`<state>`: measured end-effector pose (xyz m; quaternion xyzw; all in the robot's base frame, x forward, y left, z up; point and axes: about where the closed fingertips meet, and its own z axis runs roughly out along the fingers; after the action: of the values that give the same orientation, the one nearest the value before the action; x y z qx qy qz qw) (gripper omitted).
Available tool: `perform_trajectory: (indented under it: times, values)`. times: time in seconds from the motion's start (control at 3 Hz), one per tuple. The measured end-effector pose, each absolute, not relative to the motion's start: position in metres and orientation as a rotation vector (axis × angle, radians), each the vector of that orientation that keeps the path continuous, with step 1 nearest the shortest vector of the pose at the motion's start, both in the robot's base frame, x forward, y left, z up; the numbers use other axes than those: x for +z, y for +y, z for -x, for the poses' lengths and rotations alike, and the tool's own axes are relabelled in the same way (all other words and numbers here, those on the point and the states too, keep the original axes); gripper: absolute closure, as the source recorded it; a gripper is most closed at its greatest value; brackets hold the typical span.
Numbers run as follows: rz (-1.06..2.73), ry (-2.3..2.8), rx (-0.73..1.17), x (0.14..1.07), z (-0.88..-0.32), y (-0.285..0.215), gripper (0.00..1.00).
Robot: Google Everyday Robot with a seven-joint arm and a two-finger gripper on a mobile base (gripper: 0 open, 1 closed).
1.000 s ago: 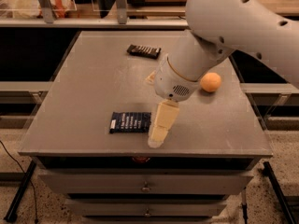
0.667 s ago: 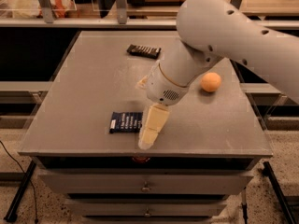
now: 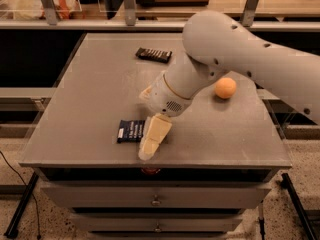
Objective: Pick rxbar blueberry
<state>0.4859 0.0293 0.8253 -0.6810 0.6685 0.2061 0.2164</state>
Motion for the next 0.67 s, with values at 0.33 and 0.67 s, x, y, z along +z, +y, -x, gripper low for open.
perform_trajectory:
  times: [0.33,0.67]
  values:
    - [1.875,1.847,0.592,0.8194,-0.4893,0.0347,0.16]
    - [1.871,1.842,0.601,0.8186,-0.4924,0.0363,0.39]
